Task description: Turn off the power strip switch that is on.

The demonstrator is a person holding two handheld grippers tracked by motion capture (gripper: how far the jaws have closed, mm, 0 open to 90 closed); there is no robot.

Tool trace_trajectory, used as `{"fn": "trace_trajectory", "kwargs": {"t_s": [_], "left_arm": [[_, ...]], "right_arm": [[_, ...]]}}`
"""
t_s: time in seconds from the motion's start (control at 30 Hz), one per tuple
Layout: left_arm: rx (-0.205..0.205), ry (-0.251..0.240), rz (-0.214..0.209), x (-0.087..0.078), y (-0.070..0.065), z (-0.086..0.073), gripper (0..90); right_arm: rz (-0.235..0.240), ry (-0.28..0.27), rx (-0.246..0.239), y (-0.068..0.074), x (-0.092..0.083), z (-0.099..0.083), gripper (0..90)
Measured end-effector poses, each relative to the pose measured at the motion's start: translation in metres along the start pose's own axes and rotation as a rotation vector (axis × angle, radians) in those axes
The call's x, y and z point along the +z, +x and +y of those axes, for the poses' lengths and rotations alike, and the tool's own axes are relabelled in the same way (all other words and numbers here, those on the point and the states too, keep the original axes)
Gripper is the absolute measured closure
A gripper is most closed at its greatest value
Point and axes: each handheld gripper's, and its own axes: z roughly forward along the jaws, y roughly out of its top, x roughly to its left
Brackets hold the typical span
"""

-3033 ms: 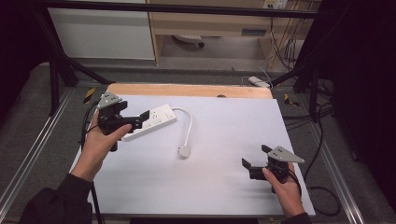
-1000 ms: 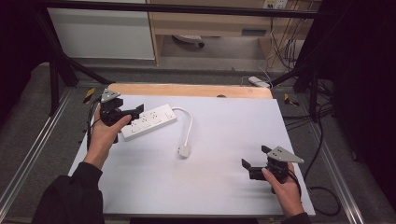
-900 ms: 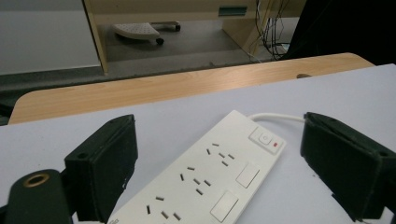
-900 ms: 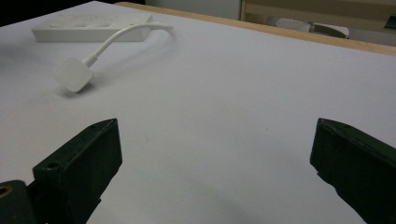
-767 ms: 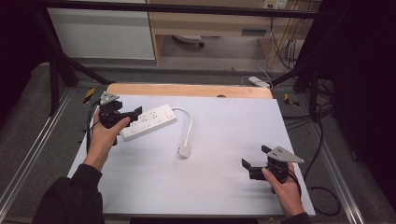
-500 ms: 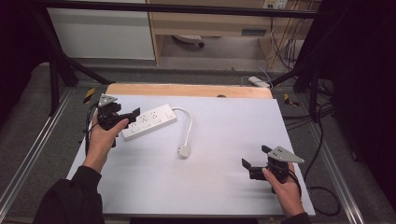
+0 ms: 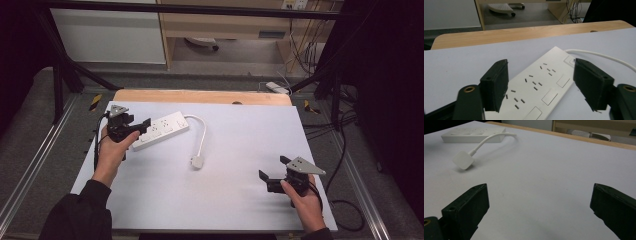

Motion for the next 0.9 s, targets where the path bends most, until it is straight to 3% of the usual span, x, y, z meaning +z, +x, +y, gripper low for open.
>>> {"fn": "trace_trajectory", "kwargs": {"t_s": [0.43, 0.53, 0.9], "left_arm": [[-0.003, -0.026, 0.011, -0.004, 0.003, -0.005, 57.2], [-0.003, -0.010, 0.002, -0.004, 0.005, -0.007, 66.7], [0.024, 0.016, -0.039, -0.002, 0.005, -0.017, 85.7]], "right_arm": [[0.002, 0.002, -0.002, 0.000, 0.001, 0.000, 2.6], [0.003, 0.005, -0.002, 0.000, 0.001, 0.000, 2.6], [0.004, 0.008, -0.002, 0.000, 0.001, 0.000, 2.6]]}}
